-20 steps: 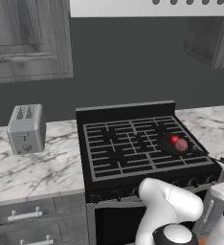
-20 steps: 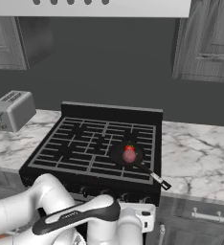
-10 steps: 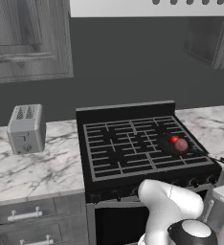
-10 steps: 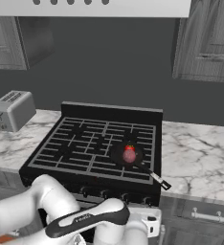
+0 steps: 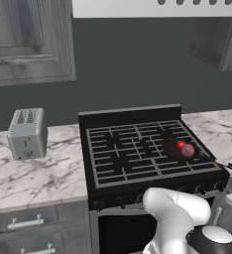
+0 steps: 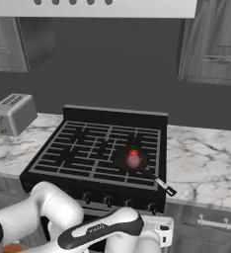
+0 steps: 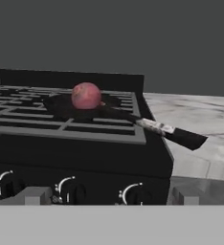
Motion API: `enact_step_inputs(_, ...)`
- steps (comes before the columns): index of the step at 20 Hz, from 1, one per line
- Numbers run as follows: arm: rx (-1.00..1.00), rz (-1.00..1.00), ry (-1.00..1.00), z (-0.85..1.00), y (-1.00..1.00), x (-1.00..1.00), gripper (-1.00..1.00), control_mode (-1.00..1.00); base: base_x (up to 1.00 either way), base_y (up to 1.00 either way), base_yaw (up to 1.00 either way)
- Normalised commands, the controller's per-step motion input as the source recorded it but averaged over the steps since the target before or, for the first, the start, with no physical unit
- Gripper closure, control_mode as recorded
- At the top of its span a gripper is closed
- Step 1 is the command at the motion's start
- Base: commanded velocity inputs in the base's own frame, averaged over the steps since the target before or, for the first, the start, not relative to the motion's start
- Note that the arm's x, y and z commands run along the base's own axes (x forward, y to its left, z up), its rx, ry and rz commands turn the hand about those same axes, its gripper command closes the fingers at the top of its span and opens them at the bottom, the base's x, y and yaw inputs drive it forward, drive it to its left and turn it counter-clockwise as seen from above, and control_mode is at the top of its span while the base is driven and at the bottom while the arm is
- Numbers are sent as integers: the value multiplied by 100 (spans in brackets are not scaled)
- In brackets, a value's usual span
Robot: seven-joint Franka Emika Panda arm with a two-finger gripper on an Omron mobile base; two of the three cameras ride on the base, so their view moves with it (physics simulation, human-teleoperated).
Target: Place the pan on the front right burner on the stove. Then place the tomato and the onion in the pan and turn on the front right burner.
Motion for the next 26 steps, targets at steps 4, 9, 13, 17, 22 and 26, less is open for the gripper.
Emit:
enact_step_inputs(4,0,0,0,-23,0,0,-100,-100,0,0,0)
enact_step_inputs(9,0,0,-1,-26,0,0,-100,-100,0,0,0)
enact_step_inputs(13,0,0,-5,-4,-6,8,-100,-100,0,0,0)
enact_step_inputs(17,4,0,-5,-10,-6,13,-100,-100,0,0,0)
enact_step_inputs(22,8,0,-2,-22,0,0,-100,-100,0,0,0)
enact_step_inputs(26,9,0,-5,-9,-5,0,-100,-100,0,0,0)
